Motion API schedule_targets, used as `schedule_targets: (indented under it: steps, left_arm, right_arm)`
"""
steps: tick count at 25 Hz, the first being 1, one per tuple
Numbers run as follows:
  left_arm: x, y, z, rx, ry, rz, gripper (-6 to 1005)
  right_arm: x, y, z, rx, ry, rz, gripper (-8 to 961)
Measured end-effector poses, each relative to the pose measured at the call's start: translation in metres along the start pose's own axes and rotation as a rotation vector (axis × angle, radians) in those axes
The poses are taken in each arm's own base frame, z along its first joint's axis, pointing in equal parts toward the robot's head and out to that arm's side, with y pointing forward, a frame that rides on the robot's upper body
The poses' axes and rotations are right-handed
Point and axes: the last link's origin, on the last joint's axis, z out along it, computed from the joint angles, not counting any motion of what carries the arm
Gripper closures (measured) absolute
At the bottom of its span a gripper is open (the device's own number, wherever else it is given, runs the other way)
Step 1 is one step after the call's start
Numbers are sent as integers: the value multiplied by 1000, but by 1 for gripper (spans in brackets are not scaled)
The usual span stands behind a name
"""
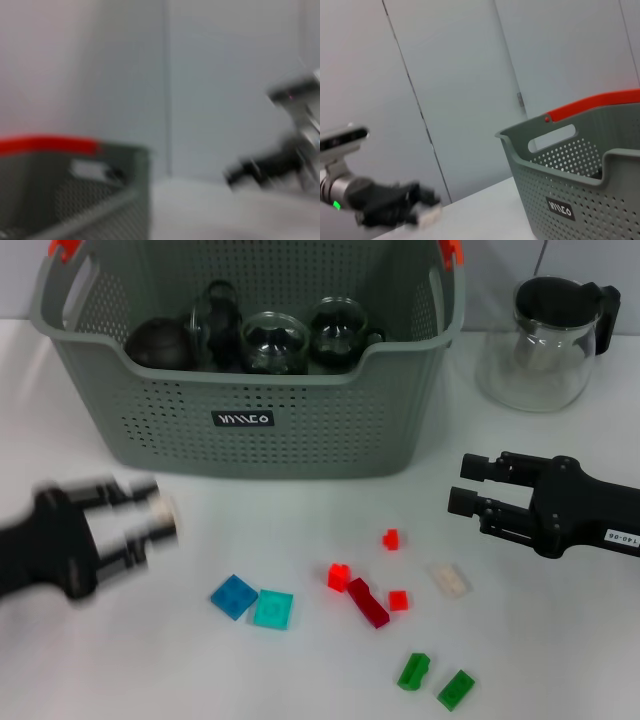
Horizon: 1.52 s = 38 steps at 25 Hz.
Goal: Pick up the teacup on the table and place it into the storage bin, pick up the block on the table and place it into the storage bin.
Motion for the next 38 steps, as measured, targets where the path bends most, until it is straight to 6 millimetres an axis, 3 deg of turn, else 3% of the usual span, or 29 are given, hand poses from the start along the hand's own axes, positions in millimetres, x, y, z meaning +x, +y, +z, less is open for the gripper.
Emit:
schedule_targets:
  steps: [9, 16, 19, 21, 28, 38]
  left_arm:
    - [72, -53, 21, 22, 221, -215, 581]
    - [112, -88, 68, 14, 136, -224, 579]
    - [124, -101, 101, 35, 11, -190, 578]
    - [129, -109, 127, 72, -85, -153, 577]
    - [137, -117, 168, 135, -153, -95, 575]
    - [123, -126, 205, 294, -272, -51, 572]
  right_arm:
    - [1, 1, 0, 3, -4, 3, 403]
    - [-1, 1, 5, -7, -8, -2, 403]
    - [-1, 1, 5, -8, -8, -3, 402]
    - [-1, 1, 5, -9, -9, -3, 402]
    - [-1, 1, 6, -10, -9, -3, 401]
    - [-1, 2, 7, -12, -10, -2, 402]
